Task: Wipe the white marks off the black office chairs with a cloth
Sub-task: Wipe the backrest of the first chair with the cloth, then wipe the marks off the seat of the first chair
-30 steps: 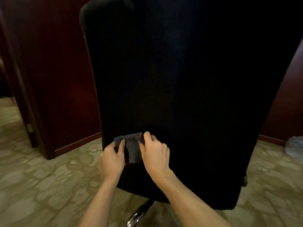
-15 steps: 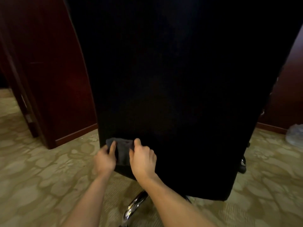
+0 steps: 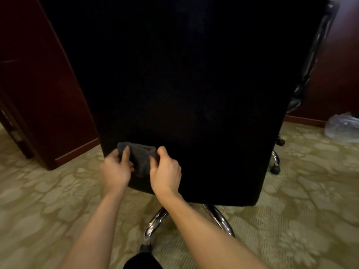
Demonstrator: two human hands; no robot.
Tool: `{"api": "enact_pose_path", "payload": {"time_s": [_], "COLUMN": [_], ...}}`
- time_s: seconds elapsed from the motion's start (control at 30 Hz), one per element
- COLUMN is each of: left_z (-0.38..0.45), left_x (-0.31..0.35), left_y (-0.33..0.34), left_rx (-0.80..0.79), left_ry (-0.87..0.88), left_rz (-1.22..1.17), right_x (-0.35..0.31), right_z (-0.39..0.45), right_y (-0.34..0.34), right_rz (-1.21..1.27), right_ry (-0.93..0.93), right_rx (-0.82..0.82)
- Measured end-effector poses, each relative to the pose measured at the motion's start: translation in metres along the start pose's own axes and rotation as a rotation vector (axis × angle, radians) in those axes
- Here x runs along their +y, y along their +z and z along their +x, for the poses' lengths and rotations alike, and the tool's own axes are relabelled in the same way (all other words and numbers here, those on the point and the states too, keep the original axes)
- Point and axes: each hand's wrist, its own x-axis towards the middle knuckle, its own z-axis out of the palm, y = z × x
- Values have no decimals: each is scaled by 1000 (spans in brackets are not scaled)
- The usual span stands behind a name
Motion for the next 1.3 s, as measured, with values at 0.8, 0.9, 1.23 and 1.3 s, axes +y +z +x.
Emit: {"api": "enact_pose_path", "payload": {"time_s": [0.8, 0.9, 1.23, 1.3], "left_z": [-195, -189, -194, -205], "left_x": [60, 84, 16, -16], "left_y": [86, 71, 46, 41], "left_rx": [-388, -378, -144, -116], "left_ry": [6, 24, -18, -95], "left_rz": [-330, -465, -305, -205], "right_x": [177, 145, 151, 167], "right_z": [-82, -74, -81, -102], "right_y": [-113, -135, -69, -53], "right_rz": [337, 390, 118, 7], "right_ry": [205, 72, -55, -33], "right_rx": [377, 412, 170, 95]}}
